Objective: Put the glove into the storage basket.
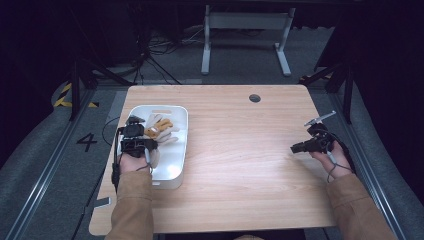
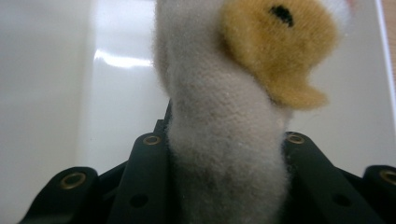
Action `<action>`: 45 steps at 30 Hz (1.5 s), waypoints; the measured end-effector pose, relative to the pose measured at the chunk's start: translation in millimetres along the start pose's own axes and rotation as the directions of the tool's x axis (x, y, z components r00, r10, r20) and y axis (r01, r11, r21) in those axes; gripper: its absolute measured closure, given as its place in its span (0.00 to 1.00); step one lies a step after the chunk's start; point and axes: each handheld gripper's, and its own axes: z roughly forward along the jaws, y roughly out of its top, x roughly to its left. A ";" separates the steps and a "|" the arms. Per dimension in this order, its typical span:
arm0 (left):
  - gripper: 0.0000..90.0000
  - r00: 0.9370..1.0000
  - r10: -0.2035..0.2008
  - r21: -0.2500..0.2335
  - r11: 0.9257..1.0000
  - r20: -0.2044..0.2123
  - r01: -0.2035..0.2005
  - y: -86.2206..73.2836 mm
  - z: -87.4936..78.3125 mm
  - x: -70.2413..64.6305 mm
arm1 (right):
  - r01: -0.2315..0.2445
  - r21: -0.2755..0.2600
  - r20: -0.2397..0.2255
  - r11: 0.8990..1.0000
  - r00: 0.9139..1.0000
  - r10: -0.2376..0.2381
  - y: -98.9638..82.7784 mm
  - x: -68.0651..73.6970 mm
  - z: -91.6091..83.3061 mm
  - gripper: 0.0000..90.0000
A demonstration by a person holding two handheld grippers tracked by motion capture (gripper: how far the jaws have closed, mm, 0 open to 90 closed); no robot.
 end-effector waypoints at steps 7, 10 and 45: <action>0.76 0.999 -0.033 0.054 0.998 -0.015 0.034 3.7 12.7 5.2 | 0.000 -0.004 -0.002 1.000 1.000 0.000 -0.2 -0.2 -0.7 0.84; 0.76 0.999 -0.036 0.067 0.997 -0.014 0.037 4.3 16.5 6.5 | -0.005 -0.002 0.000 1.000 1.000 0.005 -0.3 -0.9 -0.6 0.84; 0.73 0.999 -0.026 0.140 0.990 -0.034 0.031 12.1 41.1 4.6 | -0.005 0.001 0.000 1.000 1.000 0.005 -1.7 -1.9 0.2 0.81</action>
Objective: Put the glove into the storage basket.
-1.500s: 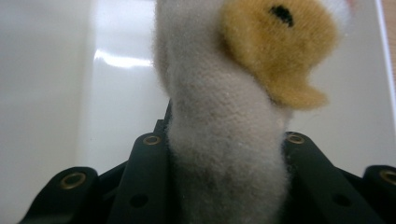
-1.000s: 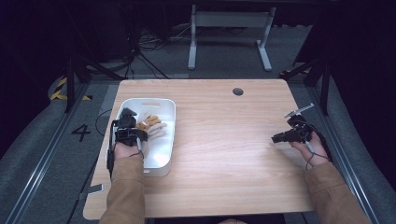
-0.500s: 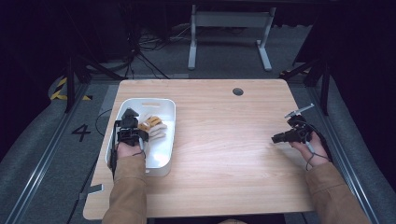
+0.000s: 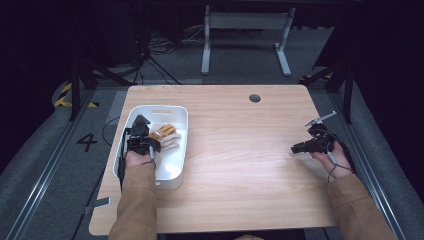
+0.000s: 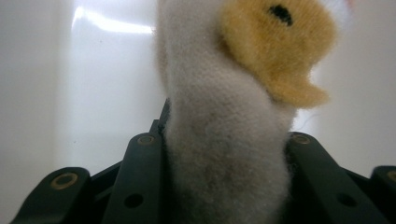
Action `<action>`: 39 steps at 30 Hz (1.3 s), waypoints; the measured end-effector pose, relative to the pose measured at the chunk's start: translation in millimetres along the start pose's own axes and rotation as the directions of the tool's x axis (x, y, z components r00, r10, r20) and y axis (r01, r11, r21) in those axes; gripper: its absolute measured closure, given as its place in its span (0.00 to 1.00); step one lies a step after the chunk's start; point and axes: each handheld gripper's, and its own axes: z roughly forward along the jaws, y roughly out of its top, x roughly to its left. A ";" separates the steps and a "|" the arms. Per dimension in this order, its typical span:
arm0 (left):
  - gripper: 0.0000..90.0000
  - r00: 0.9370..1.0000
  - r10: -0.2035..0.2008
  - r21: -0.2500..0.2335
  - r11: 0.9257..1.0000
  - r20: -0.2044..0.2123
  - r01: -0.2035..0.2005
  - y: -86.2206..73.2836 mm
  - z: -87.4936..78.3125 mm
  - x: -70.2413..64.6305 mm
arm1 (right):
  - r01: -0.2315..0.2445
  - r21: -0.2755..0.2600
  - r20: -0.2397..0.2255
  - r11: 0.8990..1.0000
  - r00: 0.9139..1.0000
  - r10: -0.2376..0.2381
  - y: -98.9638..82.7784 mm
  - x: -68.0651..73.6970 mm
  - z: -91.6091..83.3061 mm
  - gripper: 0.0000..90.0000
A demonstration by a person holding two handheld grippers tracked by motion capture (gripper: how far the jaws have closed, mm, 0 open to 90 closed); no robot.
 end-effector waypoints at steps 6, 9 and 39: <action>0.73 1.000 -0.021 0.013 1.000 -0.014 0.022 0.6 7.9 4.4 | 0.002 -0.003 0.001 1.000 1.000 -0.002 -0.7 -0.7 -0.4 0.81; 0.73 1.000 -0.029 0.003 1.000 -0.010 0.029 0.5 7.4 3.7 | 0.000 0.000 0.000 1.000 1.000 0.000 -0.8 -0.8 0.3 0.80; 0.20 0.999 0.007 0.114 0.993 0.038 -0.011 2.9 15.7 -4.7 | 0.009 -0.005 -0.002 1.000 1.000 -0.009 -0.8 0.2 -0.1 0.77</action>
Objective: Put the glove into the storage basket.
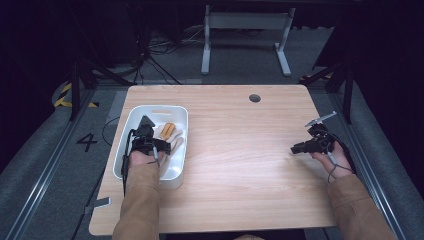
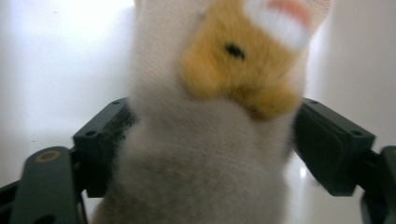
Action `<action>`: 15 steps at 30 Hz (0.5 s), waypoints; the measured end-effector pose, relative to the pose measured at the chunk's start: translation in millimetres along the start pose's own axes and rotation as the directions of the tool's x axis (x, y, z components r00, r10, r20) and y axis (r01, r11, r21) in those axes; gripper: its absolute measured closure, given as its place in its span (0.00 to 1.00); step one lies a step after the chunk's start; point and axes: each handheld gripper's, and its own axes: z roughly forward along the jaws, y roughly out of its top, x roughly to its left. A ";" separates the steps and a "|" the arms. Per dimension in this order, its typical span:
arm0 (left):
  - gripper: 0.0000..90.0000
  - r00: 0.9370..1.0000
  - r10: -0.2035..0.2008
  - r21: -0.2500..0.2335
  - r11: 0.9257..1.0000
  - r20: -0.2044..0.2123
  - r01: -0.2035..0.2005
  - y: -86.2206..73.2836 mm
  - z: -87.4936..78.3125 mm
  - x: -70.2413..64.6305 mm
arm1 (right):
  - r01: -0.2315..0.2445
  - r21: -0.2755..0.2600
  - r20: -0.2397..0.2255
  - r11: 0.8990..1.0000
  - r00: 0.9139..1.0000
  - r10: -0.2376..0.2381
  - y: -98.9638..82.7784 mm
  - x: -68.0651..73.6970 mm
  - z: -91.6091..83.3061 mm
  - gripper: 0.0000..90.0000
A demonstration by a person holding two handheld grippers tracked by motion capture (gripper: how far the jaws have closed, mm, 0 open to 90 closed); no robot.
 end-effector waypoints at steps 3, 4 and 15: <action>0.16 1.000 0.014 0.000 1.000 0.002 -0.014 -0.6 -2.2 -4.5 | 0.002 0.001 0.001 1.000 1.000 -0.002 -0.1 -0.3 0.3 0.77; 0.16 1.000 0.019 0.005 1.000 0.000 -0.019 -0.7 -2.5 -5.9 | 0.002 0.002 0.002 1.000 1.000 -0.002 -0.1 -0.2 0.4 0.77; 0.07 0.998 0.058 -0.031 0.998 -0.001 -0.058 -1.1 -10.0 -12.4 | 0.003 -0.004 0.006 1.000 1.000 -0.003 -0.2 -0.2 -0.8 0.77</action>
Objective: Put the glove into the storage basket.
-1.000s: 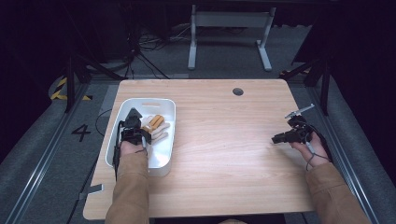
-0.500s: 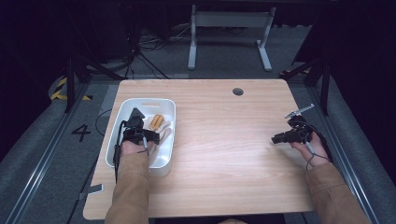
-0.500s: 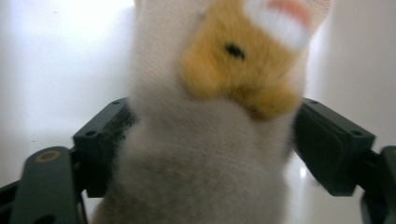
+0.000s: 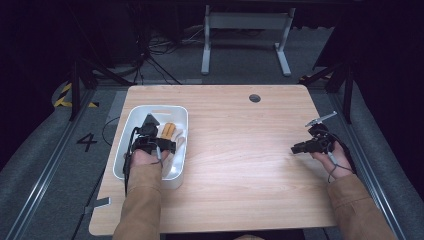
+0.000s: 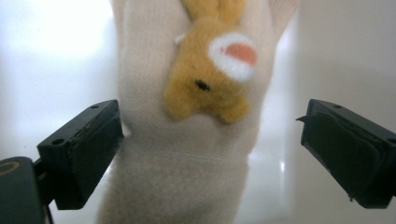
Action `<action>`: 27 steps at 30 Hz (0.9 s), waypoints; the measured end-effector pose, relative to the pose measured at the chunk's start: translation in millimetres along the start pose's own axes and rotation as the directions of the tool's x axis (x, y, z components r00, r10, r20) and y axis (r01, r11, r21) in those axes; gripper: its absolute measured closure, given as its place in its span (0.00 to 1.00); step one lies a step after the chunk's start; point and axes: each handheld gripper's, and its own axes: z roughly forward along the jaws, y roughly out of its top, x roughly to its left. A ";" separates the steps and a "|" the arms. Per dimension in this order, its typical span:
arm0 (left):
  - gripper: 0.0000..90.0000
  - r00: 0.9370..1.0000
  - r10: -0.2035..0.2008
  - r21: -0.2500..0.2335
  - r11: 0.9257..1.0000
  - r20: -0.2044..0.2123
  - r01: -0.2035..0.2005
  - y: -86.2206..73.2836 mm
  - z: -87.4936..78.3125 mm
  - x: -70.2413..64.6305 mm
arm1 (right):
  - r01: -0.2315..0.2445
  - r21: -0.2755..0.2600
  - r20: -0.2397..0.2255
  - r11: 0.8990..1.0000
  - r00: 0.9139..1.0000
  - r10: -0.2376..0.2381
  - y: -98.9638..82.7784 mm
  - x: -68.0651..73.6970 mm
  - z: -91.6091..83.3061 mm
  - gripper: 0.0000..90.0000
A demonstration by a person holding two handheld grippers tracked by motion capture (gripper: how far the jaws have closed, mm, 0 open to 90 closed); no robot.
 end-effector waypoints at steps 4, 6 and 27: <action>0.05 0.999 0.047 -0.079 0.996 0.026 -0.045 -0.9 -14.7 -2.2 | 0.005 -0.001 -0.002 1.000 1.000 -0.005 0.4 0.2 -0.8 0.76; 0.03 0.998 0.061 -0.095 0.994 0.027 -0.058 -0.8 -21.1 -3.2 | 0.006 -0.004 0.002 1.000 1.000 -0.006 0.7 0.4 -1.3 0.76; 0.00 0.963 0.248 -0.271 0.939 0.103 -0.212 -3.0 -59.3 -43.9 | 0.016 -0.003 0.013 1.000 1.000 -0.016 -2.0 1.7 -2.5 0.76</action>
